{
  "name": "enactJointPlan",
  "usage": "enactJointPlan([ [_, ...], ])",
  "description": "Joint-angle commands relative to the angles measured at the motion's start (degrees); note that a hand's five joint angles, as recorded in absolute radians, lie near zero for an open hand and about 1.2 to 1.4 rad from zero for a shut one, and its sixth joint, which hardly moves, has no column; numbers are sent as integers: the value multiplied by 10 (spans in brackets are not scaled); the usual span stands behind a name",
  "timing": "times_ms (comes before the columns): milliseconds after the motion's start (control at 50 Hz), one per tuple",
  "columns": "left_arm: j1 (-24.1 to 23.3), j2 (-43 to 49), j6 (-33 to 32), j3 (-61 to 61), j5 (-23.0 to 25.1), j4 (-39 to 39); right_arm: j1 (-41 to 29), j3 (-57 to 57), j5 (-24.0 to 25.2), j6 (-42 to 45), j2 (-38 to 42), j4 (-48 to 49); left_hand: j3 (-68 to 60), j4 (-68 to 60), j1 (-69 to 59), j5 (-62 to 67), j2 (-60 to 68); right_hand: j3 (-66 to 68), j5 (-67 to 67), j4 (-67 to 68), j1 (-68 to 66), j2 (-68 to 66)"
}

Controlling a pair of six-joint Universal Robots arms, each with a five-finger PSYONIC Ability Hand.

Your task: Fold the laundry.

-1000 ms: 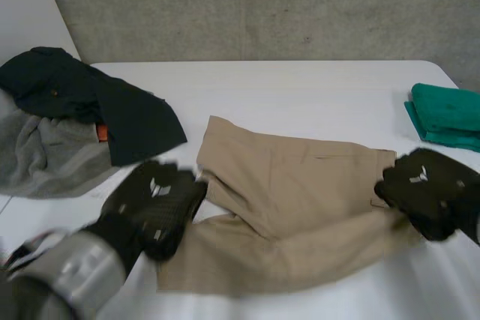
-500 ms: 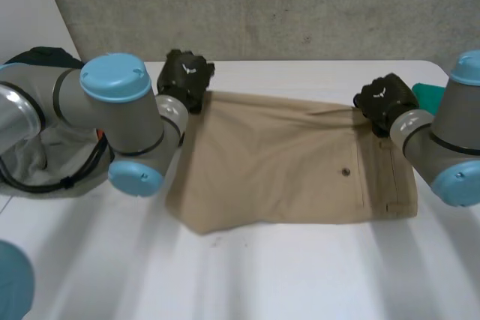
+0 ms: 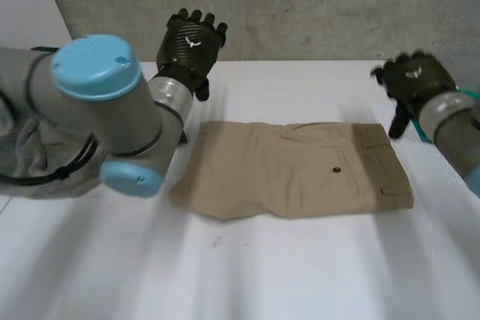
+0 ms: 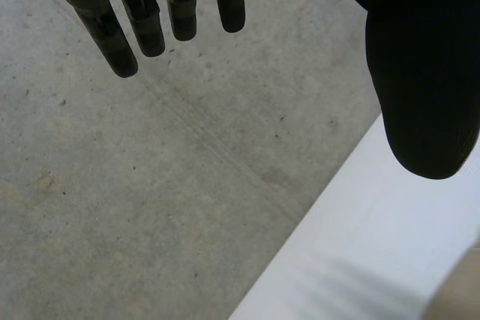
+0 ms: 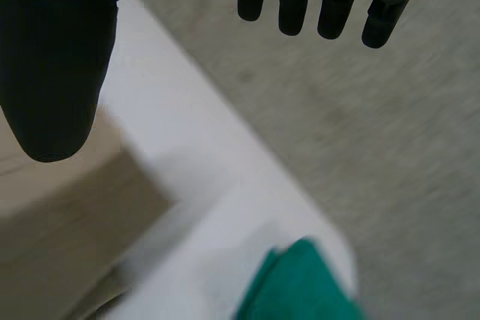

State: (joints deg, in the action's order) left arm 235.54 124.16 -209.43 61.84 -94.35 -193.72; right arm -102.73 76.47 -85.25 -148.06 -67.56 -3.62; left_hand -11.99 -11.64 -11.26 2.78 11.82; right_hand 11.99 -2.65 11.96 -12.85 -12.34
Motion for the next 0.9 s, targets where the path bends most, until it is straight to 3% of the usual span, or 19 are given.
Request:
enactJointPlan([
  [20, -9, -103, 66, 154, 7, 0, 62, 149, 74, -19, -49, -55, 20, 16, 13, -28, -18, 102, -95, 102, -93, -98],
  [120, -9, -131, 133, 211, 35, -3, 75, 240, 131, -13, -46, 47, 20, 16, 13, -28, -18, 181, -175, 181, -173, -178],
  [180, -9, -132, 150, 222, 47, -3, 78, 252, 131, -10, -42, 84, 20, 16, 13, -28, -18, 179, -173, 180, -171, -176],
  [300, -5, -130, 156, 231, 54, -3, 83, 237, 130, -8, 44, 135, 20, 16, 13, -28, -18, 199, -193, 200, -191, -196],
  [340, -4, -128, 156, 232, 54, -4, 82, 225, 127, -7, 52, 139, 20, 16, 13, -28, -18, 380, -374, 381, -372, -377],
  [380, -3, -127, 156, 232, 53, -4, 87, 219, 117, -7, 52, 143, 20, 16, 13, -28, -18, 679, -672, 679, -670, -675],
  [520, -3, -134, 156, 241, 53, -3, 117, 246, 67, 28, -13, 165, 20, 16, 13, -28, -18, 680, -674, 680, -672, -677],
  [680, -3, -168, 156, 262, 51, -3, 137, 245, 59, 207, -65, 158, 20, 16, 13, -28, -18, 680, -674, 680, -672, -677],
  [780, -3, -182, 156, 275, 51, -5, 13, 214, 77, 240, -78, 191, 20, 16, 13, -28, -18, 680, -674, 680, -672, -677],
  [800, -3, -182, 156, 278, 50, -5, -45, 207, 93, 244, -75, 214, 20, 16, 13, -28, -18, 680, -674, 680, -672, -677],
  [860, -3, -184, 156, 280, 48, -5, -117, 209, 133, 248, -64, 259, 20, 16, 13, -28, -18, 680, -674, 680, -672, -677],
  [900, -3, -186, 156, 281, 45, -6, -170, 216, 187, 265, -27, 295, 20, 16, 13, -28, -18, 680, -674, 680, -672, -677],
])
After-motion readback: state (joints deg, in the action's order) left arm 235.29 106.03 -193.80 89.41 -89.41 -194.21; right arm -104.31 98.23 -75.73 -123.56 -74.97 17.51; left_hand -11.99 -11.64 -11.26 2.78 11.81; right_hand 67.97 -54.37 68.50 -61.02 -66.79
